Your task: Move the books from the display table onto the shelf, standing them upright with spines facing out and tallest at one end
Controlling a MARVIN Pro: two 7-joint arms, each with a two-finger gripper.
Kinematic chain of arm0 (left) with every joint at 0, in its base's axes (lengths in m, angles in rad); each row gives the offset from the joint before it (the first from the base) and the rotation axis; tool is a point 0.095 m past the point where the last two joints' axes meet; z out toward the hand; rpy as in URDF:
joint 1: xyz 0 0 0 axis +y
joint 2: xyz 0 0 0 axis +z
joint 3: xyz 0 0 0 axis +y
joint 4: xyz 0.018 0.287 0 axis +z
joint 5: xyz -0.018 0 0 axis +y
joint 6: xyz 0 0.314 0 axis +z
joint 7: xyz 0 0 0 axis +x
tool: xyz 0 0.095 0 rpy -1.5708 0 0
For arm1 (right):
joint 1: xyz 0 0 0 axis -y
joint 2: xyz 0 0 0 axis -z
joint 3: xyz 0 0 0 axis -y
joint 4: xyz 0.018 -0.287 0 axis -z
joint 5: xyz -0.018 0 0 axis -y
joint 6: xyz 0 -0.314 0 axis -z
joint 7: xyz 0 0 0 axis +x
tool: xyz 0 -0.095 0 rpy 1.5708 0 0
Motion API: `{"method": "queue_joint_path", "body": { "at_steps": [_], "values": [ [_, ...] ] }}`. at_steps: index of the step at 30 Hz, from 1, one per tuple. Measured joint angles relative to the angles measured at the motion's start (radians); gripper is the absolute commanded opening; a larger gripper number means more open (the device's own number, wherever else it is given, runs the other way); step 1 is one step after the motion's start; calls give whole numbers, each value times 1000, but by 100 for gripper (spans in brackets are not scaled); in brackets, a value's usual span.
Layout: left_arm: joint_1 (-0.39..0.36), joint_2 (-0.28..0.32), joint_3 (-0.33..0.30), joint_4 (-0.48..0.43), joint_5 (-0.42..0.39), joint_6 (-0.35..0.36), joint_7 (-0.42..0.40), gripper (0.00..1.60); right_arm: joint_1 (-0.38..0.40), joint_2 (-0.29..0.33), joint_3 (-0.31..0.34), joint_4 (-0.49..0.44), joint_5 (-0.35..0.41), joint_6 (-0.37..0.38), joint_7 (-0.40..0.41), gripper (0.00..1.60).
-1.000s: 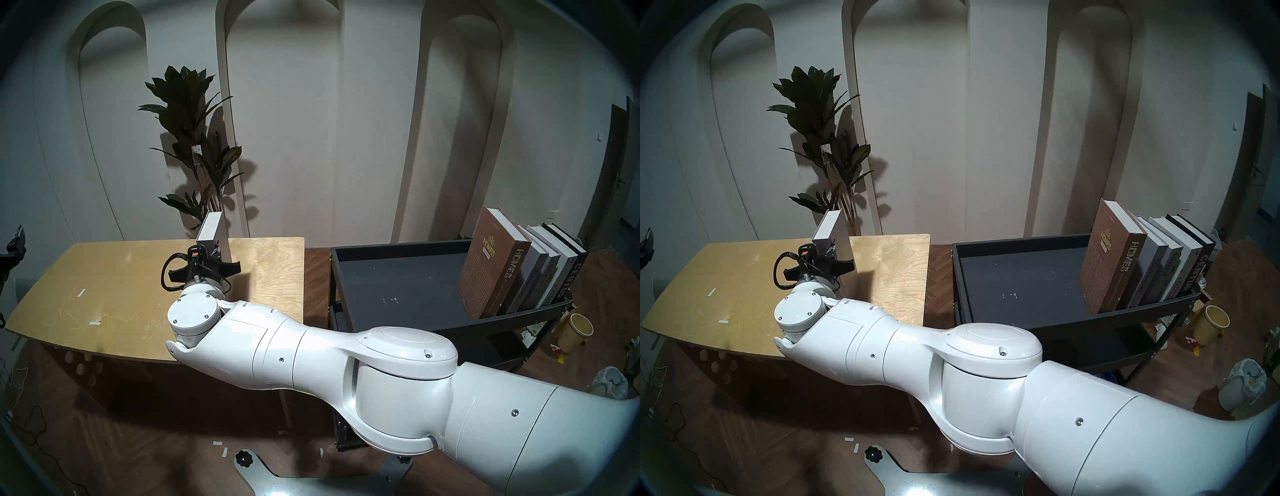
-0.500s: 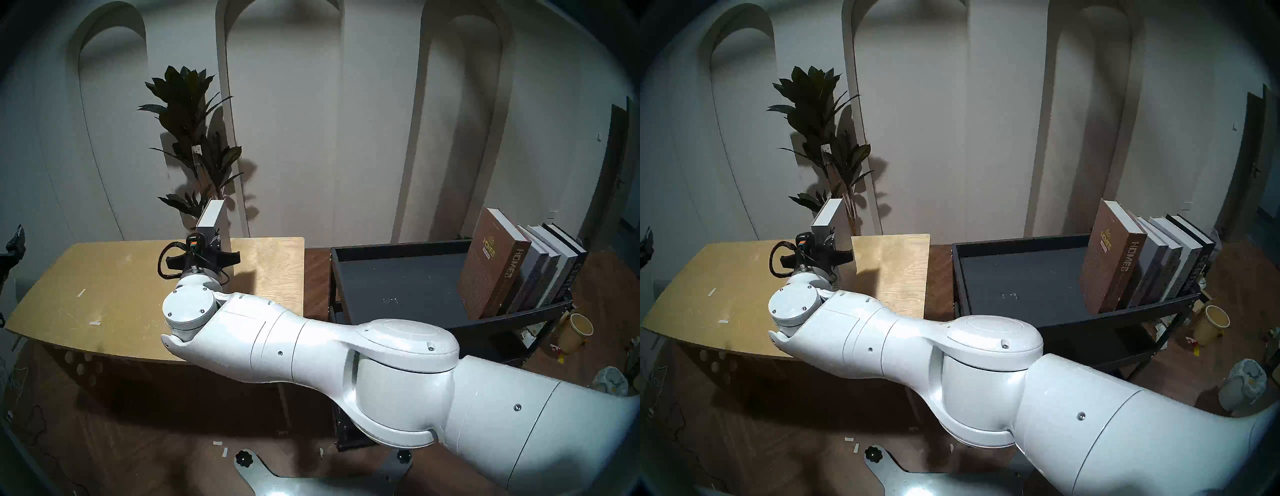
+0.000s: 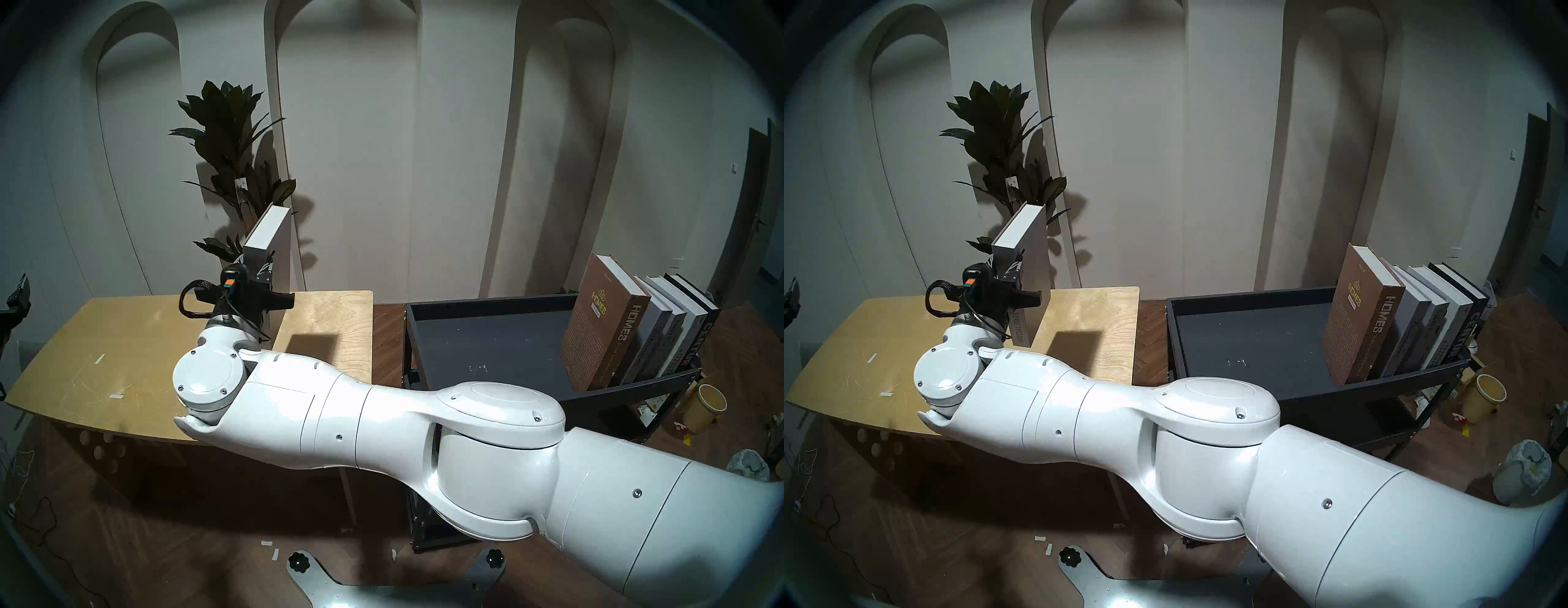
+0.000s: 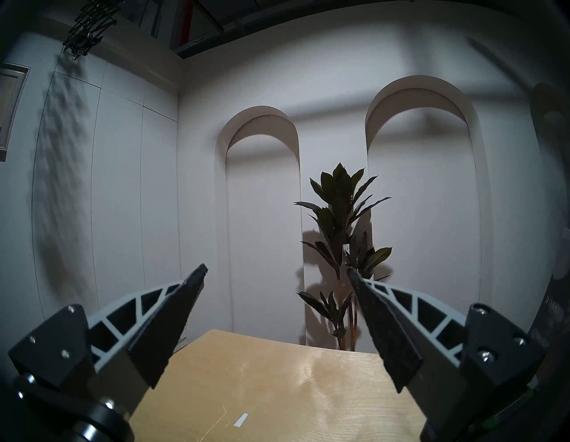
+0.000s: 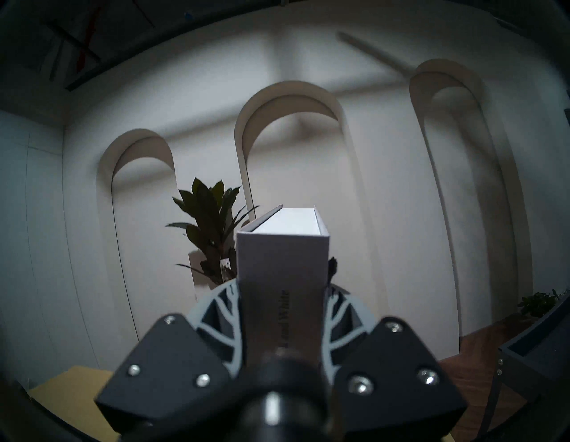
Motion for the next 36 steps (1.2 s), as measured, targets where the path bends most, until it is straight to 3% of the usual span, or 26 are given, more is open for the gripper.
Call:
{"method": "queue_joint_path", "body": {
  "at_steps": [8, 36],
  "values": [
    [-4, 0, 0, 2, 0, 0, -5, 160, 35, 57, -5, -132, -56, 18, -117, 0],
    [-11, -2, 1, 6, 1, 0, -16, 160, 172, 331, 100, -546, -73, 191, -200, 0]
  ]
}}
